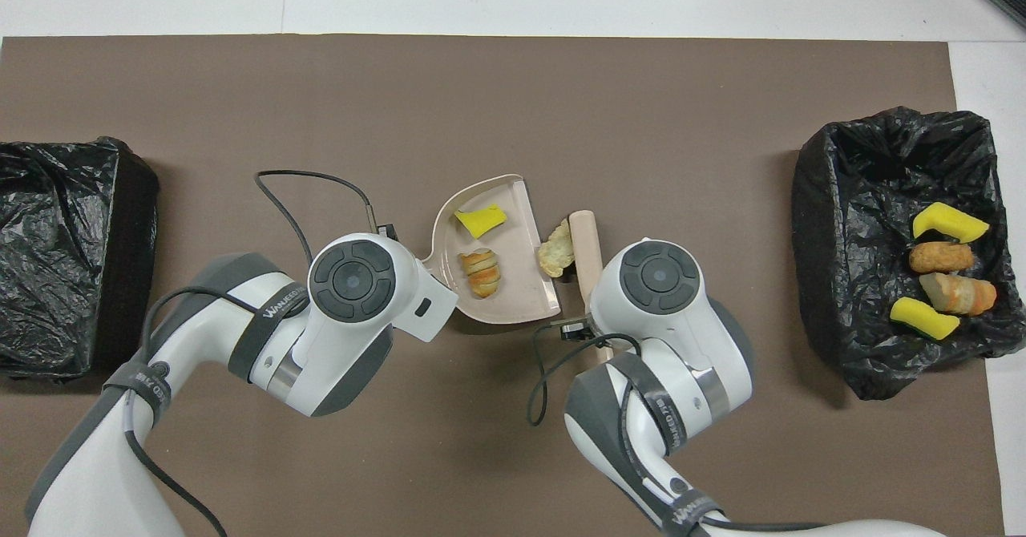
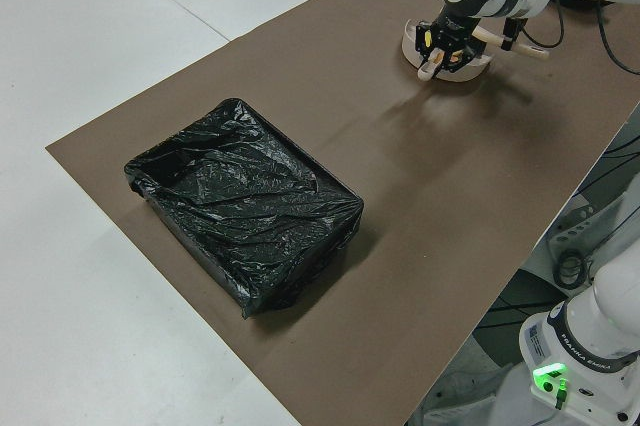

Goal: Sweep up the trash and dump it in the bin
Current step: 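Sweep the remaining bread roll into the dustpan with the right gripper, then carry the dustpan to the bin with the left gripper while the right drops the brush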

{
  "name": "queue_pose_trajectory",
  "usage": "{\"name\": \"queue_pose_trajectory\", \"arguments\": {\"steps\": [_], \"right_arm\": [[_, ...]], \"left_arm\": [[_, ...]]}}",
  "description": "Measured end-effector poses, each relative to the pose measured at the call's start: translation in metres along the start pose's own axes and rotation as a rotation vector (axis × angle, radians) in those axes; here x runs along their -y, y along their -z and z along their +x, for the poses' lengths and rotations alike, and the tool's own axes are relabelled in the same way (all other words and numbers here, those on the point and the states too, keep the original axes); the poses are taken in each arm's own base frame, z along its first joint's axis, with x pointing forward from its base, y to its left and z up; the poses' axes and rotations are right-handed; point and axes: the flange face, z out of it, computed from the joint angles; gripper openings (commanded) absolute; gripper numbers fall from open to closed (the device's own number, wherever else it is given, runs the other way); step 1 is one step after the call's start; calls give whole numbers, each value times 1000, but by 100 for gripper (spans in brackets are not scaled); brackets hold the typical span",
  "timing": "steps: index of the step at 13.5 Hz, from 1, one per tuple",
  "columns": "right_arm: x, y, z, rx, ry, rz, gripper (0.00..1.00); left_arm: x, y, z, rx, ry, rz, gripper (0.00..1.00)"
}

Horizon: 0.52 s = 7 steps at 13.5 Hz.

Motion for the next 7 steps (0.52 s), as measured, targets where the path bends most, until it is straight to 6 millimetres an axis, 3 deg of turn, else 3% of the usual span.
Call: {"name": "queue_pose_trajectory", "arguments": {"steps": [7], "right_arm": [[-36,38,2,68,13,-32,0]], "left_arm": [[0,0,0,-1,-4,2,0]]}}
